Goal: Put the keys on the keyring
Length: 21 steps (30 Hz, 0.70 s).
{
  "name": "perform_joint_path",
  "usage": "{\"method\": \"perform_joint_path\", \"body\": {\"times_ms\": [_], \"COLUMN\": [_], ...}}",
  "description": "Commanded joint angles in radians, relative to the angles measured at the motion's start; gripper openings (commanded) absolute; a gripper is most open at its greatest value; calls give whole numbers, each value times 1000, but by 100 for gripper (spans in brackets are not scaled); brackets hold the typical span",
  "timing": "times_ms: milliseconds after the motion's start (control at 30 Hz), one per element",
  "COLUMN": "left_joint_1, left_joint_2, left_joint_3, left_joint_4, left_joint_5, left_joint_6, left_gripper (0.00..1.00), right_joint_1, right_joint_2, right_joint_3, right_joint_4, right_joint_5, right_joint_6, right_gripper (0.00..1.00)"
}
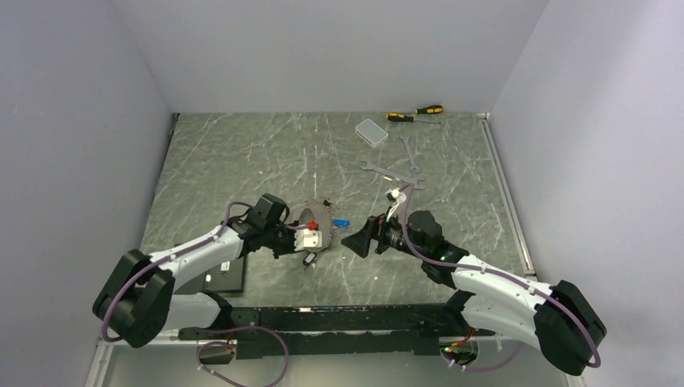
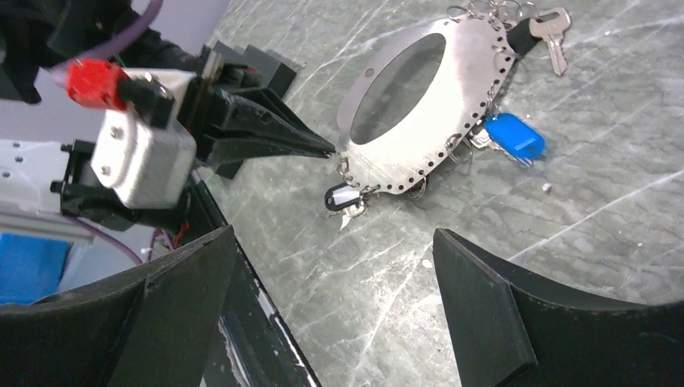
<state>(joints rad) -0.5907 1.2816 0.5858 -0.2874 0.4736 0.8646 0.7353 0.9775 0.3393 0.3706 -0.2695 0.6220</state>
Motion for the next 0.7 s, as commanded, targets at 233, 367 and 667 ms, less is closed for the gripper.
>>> {"method": "perform_joint_path", "body": {"times_ms": [233, 367, 667], "left_joint_1": [-33, -44, -71], "left_joint_2": [-201, -261, -329], "left_joint_3": [42, 35, 31], "left_joint_4": [-28, -19, -15], "left_joint_5": [97, 114, 128], "left_joint_6": [-147, -183, -216], "left_gripper": [0, 0, 0], "right_joint_1": [-1, 4, 159], "right_joint_2": [-5, 28, 67], "right_joint_3": [-5, 22, 4], "right_joint_4": [176, 190, 279], "right_joint_5": [-264, -345, -300], "right_joint_6": [-303, -352, -544], "right_gripper": [88, 84, 83]}}
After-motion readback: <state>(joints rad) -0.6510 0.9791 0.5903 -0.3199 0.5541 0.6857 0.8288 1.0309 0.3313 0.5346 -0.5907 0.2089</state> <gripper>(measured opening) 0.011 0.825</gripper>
